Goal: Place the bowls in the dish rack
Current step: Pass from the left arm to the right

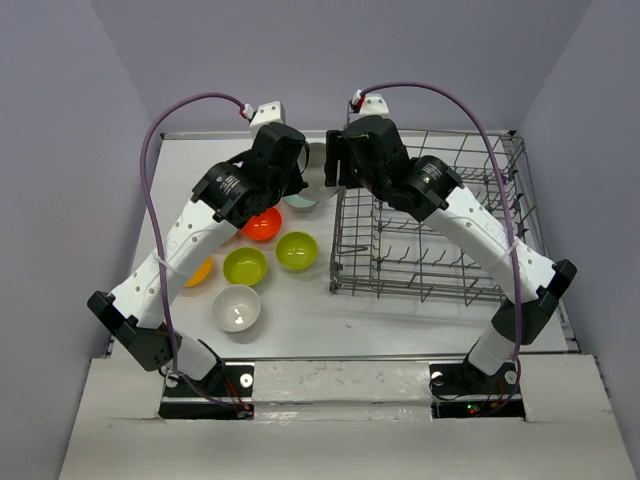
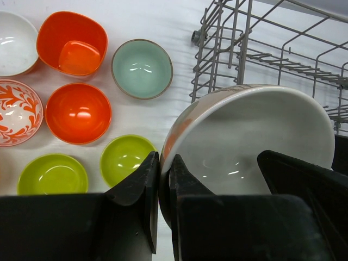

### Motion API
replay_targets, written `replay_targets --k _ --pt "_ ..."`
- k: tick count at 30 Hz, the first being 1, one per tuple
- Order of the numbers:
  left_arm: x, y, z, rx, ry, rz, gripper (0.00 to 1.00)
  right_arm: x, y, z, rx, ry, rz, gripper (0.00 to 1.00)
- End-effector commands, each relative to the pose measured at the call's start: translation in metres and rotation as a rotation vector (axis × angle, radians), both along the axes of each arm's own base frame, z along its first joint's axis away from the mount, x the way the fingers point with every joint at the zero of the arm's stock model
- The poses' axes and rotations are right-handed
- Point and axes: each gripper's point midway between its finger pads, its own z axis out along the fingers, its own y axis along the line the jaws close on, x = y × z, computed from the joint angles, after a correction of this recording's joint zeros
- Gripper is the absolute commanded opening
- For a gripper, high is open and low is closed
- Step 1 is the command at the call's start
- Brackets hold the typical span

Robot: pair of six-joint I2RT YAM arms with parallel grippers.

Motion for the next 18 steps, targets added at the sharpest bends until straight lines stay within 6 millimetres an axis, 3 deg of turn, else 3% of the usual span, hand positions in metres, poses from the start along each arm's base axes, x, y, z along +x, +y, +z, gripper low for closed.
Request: replay_targets --k 1,9,15,18 --pt "0.0048 -0.0077 0.0457 -0.126 -0.128 -0.002 0.00 0.0062 0.0008 0.0245 0.034 -0.069 -0.031 0.68" --pt "0.0012 -0.0093 0.0452 -0.141 -0.133 -0.010 0.00 0.0106 0.0013 0.0208 0.023 -0.070 -0.048 0.47" --pt "-0.0011 -0.0085 0.0454 -0.144 -0.135 -0.012 0.00 0.0117 0.0011 0.0218 0.025 -0.075 -0.053 0.39" --pt "-0.0031 -0.0067 0.0448 -0.147 -0.136 -0.011 0.00 0.0116 0.0010 0.0235 0.031 -0.079 -0.054 0.24"
